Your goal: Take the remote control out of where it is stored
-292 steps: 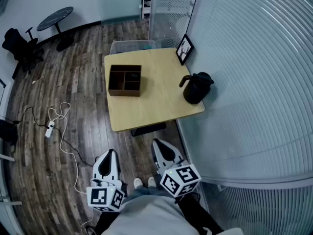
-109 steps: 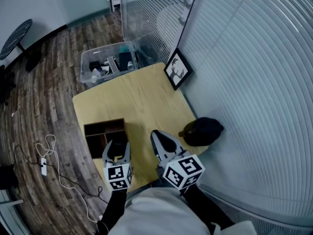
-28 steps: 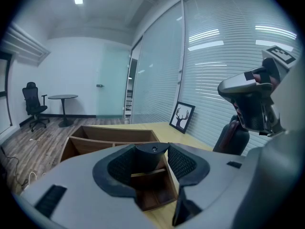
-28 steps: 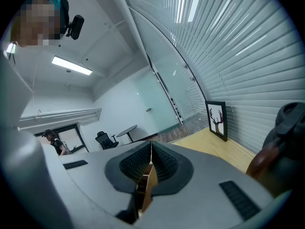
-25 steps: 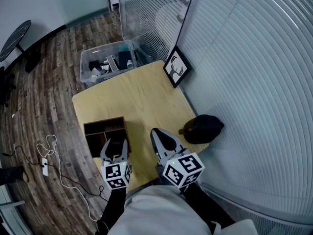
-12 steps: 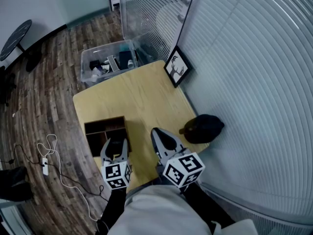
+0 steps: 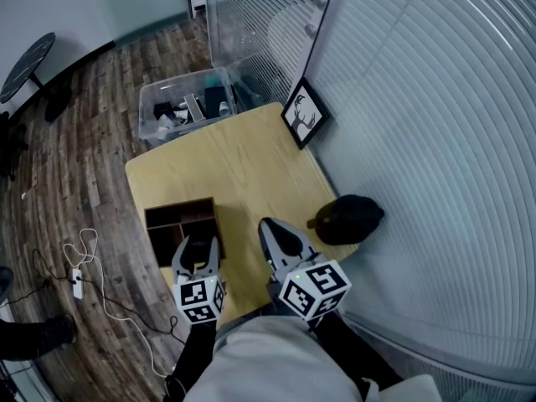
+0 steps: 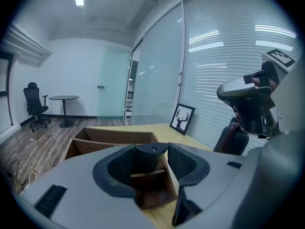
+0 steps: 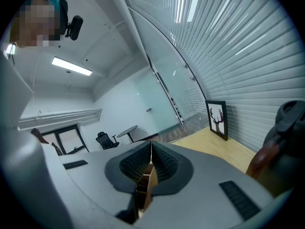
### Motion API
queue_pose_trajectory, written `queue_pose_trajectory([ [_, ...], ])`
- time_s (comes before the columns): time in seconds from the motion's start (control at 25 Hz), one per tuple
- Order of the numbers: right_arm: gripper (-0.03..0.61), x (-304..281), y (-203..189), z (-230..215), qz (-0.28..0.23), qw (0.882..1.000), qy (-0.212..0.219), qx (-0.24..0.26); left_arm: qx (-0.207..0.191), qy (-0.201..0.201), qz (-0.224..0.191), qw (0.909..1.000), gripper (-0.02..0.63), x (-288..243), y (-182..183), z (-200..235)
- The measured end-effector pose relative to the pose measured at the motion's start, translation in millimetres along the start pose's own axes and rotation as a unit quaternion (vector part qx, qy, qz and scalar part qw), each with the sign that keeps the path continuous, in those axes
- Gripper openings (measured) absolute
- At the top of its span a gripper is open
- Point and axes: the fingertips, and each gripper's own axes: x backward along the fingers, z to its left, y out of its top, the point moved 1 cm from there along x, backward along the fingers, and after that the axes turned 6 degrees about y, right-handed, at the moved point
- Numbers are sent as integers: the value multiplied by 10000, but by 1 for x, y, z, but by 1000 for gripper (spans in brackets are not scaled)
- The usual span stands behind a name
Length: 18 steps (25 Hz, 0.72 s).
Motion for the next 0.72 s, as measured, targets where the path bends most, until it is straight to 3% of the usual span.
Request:
queue_pose_trajectory([
  [0.72,5,2,-2,4,-20,10000,9,4,9,9,-82,10000,218,7,2,1],
])
